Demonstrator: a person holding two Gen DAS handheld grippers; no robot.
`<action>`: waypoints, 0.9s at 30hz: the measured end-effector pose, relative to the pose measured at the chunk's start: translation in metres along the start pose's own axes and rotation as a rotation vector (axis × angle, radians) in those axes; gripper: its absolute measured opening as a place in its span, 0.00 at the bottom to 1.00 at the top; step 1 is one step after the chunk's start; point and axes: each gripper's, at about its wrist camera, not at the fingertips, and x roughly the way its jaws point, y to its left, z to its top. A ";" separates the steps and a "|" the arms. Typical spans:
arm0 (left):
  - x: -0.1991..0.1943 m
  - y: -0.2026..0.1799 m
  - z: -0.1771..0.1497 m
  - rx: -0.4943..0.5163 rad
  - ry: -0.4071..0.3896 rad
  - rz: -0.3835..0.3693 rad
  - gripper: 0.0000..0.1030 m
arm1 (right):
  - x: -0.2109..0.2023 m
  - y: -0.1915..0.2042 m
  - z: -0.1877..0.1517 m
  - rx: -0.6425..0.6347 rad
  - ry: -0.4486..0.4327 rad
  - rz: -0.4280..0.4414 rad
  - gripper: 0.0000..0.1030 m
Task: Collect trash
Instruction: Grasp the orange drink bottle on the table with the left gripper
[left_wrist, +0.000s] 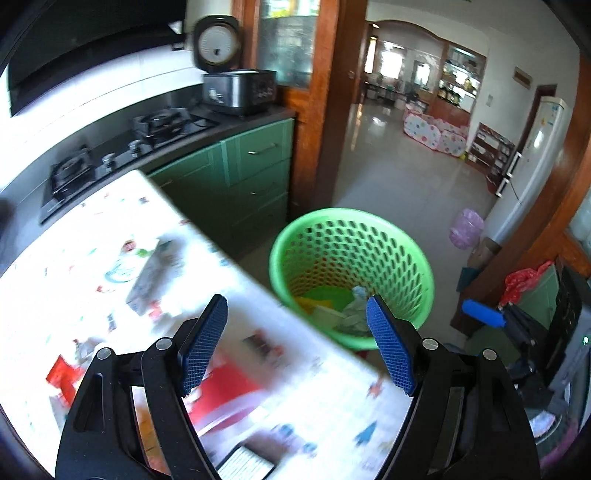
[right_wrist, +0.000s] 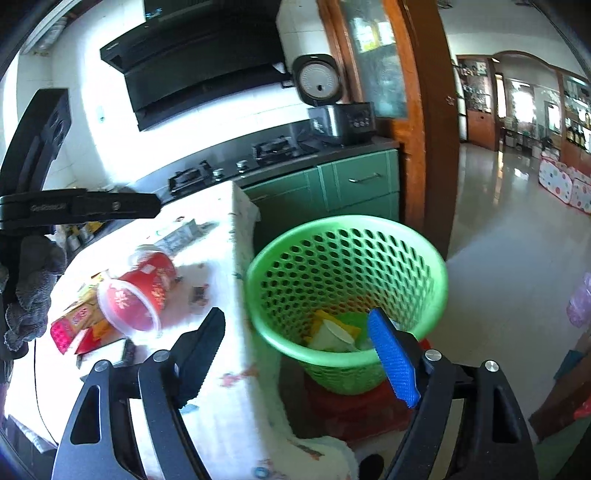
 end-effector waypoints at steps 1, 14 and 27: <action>-0.007 0.008 -0.005 -0.003 -0.006 0.013 0.75 | 0.000 0.006 0.001 -0.008 -0.001 0.009 0.75; -0.073 0.090 -0.075 -0.084 -0.036 0.095 0.75 | 0.008 0.070 0.008 -0.096 0.010 0.093 0.77; -0.042 0.138 -0.123 -0.135 0.110 0.094 0.76 | 0.020 0.121 0.000 -0.179 0.047 0.145 0.80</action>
